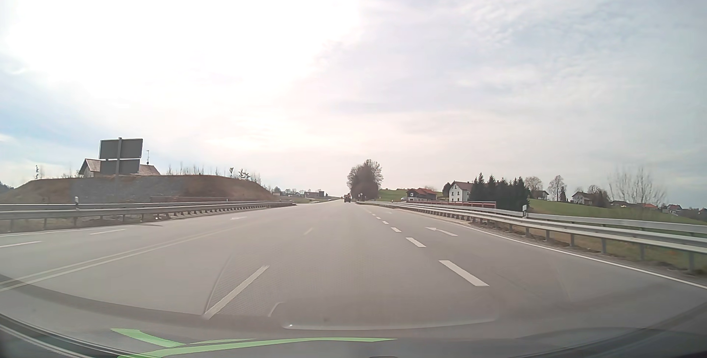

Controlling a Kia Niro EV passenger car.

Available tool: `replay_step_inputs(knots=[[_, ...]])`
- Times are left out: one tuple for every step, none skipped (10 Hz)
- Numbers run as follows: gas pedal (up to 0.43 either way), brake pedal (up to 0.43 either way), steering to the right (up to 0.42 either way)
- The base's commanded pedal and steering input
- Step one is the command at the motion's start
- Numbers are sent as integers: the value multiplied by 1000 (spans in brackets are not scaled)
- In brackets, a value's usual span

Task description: Follow the waypoints while adhering to traffic rules and regulations

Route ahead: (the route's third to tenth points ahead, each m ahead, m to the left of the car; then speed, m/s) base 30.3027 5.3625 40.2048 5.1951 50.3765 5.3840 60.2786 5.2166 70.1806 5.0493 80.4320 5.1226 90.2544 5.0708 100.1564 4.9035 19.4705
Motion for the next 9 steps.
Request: replay_step_inputs(knots=[[311,0,1],[311,0,2],[311,0,1],[311,0,2],[311,0,1],[311,0,1],[311,0,1],[311,0,1],[311,0,1]])
